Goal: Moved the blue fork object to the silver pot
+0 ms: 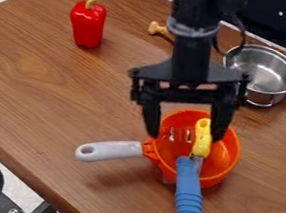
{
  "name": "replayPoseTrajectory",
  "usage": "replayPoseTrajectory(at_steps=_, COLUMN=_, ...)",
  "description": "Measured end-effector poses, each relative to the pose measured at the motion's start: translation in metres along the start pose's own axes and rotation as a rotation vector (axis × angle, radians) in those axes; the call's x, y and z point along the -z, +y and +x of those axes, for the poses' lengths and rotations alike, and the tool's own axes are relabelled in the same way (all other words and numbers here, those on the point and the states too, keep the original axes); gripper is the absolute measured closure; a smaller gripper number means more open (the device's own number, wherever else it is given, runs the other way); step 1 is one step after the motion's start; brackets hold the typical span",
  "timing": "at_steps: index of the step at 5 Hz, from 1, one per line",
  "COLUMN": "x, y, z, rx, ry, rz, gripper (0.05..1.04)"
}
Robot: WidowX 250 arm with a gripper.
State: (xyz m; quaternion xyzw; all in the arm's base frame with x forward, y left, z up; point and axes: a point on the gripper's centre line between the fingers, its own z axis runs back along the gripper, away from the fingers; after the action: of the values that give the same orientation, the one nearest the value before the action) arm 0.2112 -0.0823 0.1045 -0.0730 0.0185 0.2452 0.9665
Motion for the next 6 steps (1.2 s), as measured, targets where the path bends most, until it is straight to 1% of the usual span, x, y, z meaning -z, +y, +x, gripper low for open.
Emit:
replayPoseTrajectory(at_steps=1, x=0.008, y=-0.003, z=-0.013, rx=0.03, ry=0.012, rz=-0.008, gripper=0.083)
replayPoseTrajectory(at_steps=2, x=0.012, y=-0.004, z=-0.02, rx=0.039, ry=0.01, rz=0.006, gripper=0.083)
replayPoseTrajectory(at_steps=3, x=0.014, y=-0.005, z=-0.028, rx=0.056, ry=0.005, rz=0.011, gripper=0.083)
replayPoseTrajectory(at_steps=5, x=0.02, y=-0.006, z=-0.034, rx=0.045, ry=-0.012, rz=0.029, gripper=0.083)
replayPoseTrajectory(at_steps=6, x=0.029, y=-0.008, z=-0.035, rx=0.038, ry=-0.028, rz=0.05, gripper=0.083)
